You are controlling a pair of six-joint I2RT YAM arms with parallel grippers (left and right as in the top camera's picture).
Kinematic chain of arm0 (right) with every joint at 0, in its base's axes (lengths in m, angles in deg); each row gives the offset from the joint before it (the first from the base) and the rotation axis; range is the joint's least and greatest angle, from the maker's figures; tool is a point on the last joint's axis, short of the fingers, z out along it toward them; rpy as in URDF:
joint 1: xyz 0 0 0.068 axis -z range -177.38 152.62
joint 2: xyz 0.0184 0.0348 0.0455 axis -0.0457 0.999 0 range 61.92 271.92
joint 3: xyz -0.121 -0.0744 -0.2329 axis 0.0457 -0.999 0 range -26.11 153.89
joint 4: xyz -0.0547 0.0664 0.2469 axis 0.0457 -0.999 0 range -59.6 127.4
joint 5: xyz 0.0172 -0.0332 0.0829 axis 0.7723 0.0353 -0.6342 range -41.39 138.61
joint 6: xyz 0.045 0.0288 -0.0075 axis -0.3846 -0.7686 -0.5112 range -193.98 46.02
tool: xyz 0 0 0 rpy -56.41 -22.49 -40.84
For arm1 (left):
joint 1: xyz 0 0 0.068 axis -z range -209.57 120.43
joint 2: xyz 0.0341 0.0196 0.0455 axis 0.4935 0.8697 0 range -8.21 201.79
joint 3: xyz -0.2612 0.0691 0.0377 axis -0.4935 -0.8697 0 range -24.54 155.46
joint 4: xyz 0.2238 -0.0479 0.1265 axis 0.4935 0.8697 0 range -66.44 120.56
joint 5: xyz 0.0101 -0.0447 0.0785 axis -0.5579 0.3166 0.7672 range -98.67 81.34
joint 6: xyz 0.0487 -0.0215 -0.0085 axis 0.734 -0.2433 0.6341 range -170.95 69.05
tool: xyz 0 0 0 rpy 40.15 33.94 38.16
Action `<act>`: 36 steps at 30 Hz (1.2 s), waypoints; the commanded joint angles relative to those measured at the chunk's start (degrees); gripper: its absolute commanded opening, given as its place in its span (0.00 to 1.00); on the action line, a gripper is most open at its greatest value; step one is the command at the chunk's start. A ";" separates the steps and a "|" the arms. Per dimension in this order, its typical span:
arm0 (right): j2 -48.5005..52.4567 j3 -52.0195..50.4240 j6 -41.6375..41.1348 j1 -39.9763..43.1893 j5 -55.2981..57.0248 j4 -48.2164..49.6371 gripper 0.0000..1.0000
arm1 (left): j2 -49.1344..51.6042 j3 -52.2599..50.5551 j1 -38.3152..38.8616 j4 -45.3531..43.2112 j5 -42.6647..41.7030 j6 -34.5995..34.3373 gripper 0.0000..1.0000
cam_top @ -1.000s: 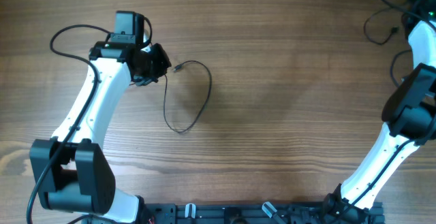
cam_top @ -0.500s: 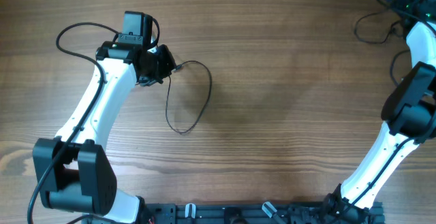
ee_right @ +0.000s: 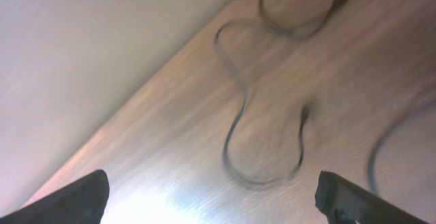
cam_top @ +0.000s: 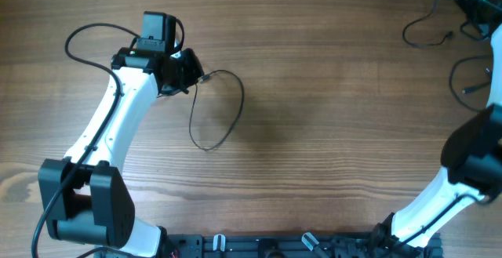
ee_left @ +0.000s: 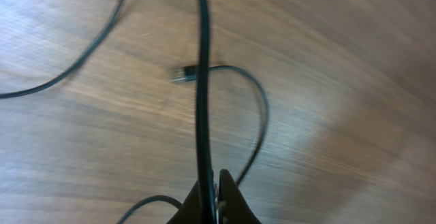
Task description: Untangle cables
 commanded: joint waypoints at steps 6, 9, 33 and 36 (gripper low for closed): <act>-0.28 0.26 -1.14 -3.80 -8.41 -12.07 1.00 | -0.96 -0.31 12.26 -14.51 -26.53 3.76 0.04; -0.28 0.26 -1.07 -4.24 -10.47 -14.38 1.00 | -1.57 0.44 16.92 -17.90 -36.87 8.61 0.04; -0.28 -0.20 16.39 -13.97 -19.56 -28.61 1.00 | -4.02 0.52 13.31 -5.18 -1.49 5.01 0.10; -0.26 -1.38 16.87 -17.94 -17.22 -28.00 1.00 | -1.88 0.52 13.31 -5.53 1.29 0.90 0.19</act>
